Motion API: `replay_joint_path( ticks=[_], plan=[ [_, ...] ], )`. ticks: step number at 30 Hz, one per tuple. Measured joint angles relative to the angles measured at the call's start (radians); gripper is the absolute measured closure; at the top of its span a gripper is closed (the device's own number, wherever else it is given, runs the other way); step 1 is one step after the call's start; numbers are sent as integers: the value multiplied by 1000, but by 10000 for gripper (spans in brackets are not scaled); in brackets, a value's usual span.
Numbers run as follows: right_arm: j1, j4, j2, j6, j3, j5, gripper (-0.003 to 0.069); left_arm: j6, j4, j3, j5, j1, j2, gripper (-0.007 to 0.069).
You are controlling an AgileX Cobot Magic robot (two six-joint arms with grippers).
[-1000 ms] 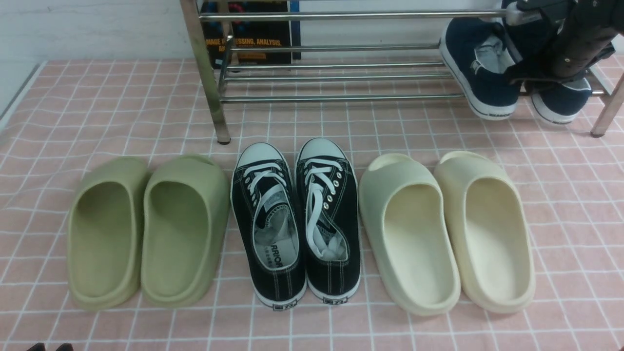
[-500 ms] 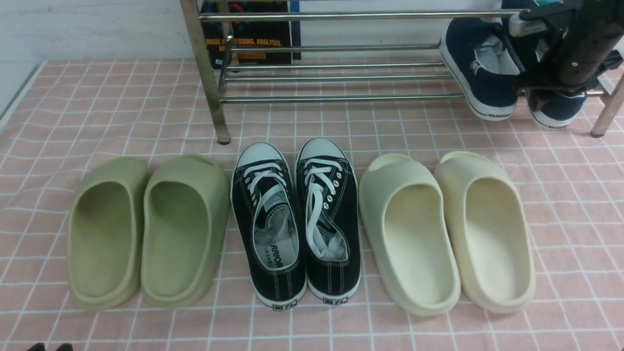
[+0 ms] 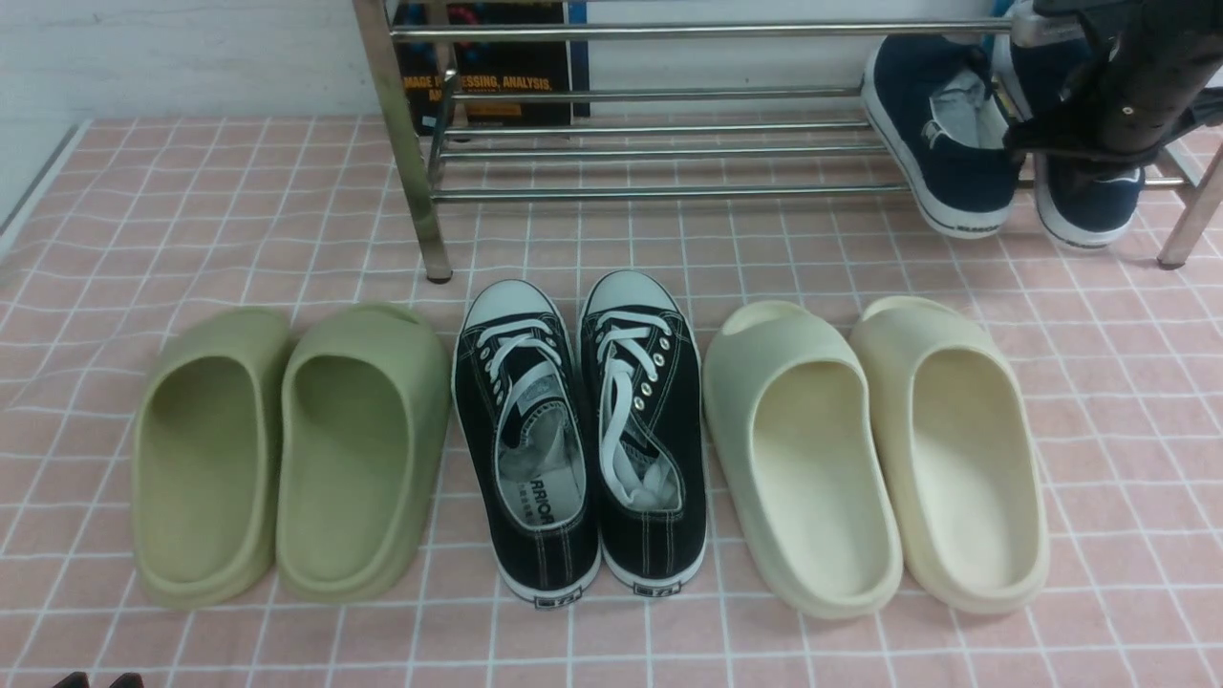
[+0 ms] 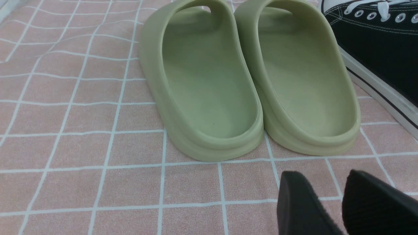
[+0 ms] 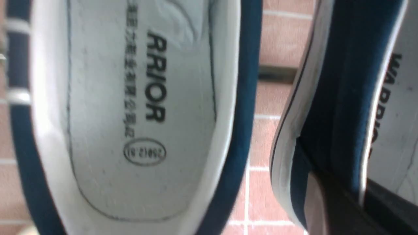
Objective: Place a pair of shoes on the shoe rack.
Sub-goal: Use the right arm to put a shoe into the shoe rack
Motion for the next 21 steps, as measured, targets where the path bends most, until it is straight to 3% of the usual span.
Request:
replay_joint_path(
  ticks=[13,16,21],
  plan=[
    [0,33,0,-117,0,-63,615,0,0,0,0,0,0,385],
    [0,37,0,-156,0,-66,582,0,0,0,0,0,0,385],
    [0,39,-9,-207,0,-56,424,0,0,0,0,0,0,385]
  ],
)
